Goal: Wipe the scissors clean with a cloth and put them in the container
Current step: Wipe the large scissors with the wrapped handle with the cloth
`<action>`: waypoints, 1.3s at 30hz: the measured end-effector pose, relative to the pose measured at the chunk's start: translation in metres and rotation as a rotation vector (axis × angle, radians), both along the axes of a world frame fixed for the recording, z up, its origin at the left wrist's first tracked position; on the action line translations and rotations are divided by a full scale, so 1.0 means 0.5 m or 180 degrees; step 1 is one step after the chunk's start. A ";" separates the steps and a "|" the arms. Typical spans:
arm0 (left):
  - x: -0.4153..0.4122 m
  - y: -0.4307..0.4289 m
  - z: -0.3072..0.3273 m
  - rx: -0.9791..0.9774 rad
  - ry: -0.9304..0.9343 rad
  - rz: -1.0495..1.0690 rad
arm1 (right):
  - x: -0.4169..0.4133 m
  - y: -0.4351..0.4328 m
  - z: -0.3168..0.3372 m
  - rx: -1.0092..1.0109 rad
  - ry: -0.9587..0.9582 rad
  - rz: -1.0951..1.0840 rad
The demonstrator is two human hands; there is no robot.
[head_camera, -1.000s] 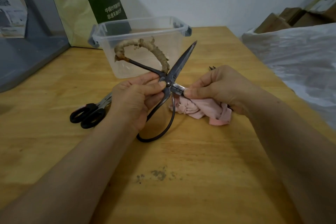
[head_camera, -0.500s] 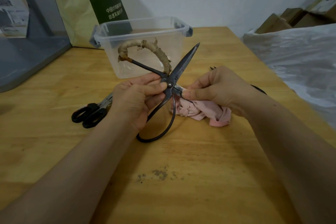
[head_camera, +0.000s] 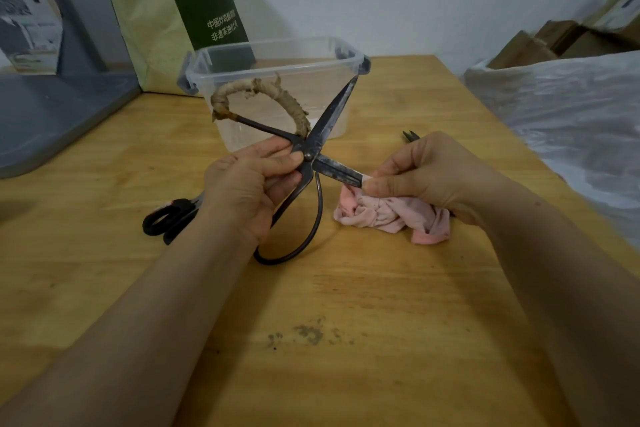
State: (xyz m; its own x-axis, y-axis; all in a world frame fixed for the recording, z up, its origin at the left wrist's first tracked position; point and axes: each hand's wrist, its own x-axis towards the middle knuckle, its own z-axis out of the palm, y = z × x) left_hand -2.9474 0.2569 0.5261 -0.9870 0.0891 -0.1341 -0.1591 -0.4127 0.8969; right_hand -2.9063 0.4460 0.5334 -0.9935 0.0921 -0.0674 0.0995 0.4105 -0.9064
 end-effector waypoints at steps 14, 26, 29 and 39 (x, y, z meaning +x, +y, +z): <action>-0.041 -0.044 0.002 0.0294 -0.0098 0.0390 | 0.004 0.041 -0.002 0.0101 0.0067 -0.0551; 0.010 0.022 -0.023 -0.0824 -0.0448 -0.0545 | 0.011 -0.002 0.013 0.0260 0.0831 -0.0609; 0.009 0.027 -0.028 -0.0859 -0.0484 -0.0484 | 0.015 -0.026 0.011 0.0084 0.0389 -0.0116; 0.013 0.031 -0.040 -0.0975 -0.0455 -0.0499 | -0.012 -0.051 -0.037 0.0934 0.0689 0.0025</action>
